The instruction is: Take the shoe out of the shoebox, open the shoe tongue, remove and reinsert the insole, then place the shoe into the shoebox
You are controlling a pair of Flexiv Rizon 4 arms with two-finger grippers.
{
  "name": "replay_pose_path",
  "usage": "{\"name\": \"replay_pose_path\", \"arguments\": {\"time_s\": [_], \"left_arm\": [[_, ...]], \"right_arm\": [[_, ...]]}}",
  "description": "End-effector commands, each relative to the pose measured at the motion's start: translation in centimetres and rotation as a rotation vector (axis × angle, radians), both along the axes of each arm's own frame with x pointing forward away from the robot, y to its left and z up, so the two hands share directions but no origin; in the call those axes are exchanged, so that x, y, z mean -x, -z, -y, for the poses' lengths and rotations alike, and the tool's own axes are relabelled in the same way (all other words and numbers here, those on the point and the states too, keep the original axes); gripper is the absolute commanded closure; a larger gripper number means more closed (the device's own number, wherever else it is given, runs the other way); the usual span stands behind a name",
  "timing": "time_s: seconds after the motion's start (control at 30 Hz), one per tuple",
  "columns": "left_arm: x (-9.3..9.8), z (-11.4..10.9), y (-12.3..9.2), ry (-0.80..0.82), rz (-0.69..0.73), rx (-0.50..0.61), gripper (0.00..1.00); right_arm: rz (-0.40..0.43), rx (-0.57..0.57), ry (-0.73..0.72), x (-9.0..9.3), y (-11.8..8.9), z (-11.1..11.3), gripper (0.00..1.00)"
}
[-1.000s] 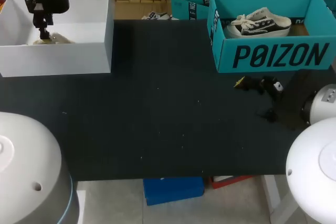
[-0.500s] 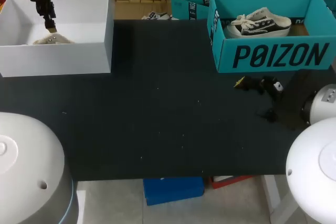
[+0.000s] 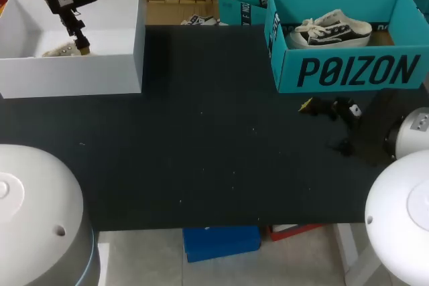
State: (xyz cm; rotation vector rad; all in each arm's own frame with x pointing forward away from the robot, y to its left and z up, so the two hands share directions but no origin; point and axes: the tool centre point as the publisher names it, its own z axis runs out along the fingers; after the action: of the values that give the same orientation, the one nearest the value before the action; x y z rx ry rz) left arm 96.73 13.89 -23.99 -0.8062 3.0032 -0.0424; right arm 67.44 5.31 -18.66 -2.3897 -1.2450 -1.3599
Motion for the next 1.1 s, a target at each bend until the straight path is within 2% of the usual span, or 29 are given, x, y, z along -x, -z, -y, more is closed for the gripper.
{"name": "replay_pose_path", "arguments": {"time_s": [0.03, 0.57, 0.7, 0.93, 1.03, 1.1], "left_arm": [[1.2, 0.4, 0.0, 0.018, 0.018, -0.008, 0.0], [1.2, 0.4, 0.0, 0.018, 0.018, -0.008, 0.0], [-0.5, 1.3, 1.8, -0.248, 0.008, -0.116, 0.0], [-1.4, 0.5, 2.5, -0.568, -0.101, -0.074, 0.0], [-1.3, -0.2, 2.7, -0.673, -0.165, -0.024, 0.0], [-1.0, -0.5, 3.1, -0.748, -0.196, -0.031, 0.0]], "right_arm": [[-0.038, -0.031, -0.048, 0.4, 0.0, 0.7, 0.0], [-0.038, -0.031, -0.048, 0.4, 0.0, 0.7, 0.0], [-0.038, -0.031, -0.048, 0.4, 0.0, 0.7, 0.0], [-0.038, -0.031, -0.048, 0.4, 0.0, 0.7, 0.0], [-0.038, -0.031, -0.048, 0.4, 0.0, 0.7, 0.0], [-0.038, -0.031, -0.048, 0.4, 0.0, 0.7, 0.0]]}}
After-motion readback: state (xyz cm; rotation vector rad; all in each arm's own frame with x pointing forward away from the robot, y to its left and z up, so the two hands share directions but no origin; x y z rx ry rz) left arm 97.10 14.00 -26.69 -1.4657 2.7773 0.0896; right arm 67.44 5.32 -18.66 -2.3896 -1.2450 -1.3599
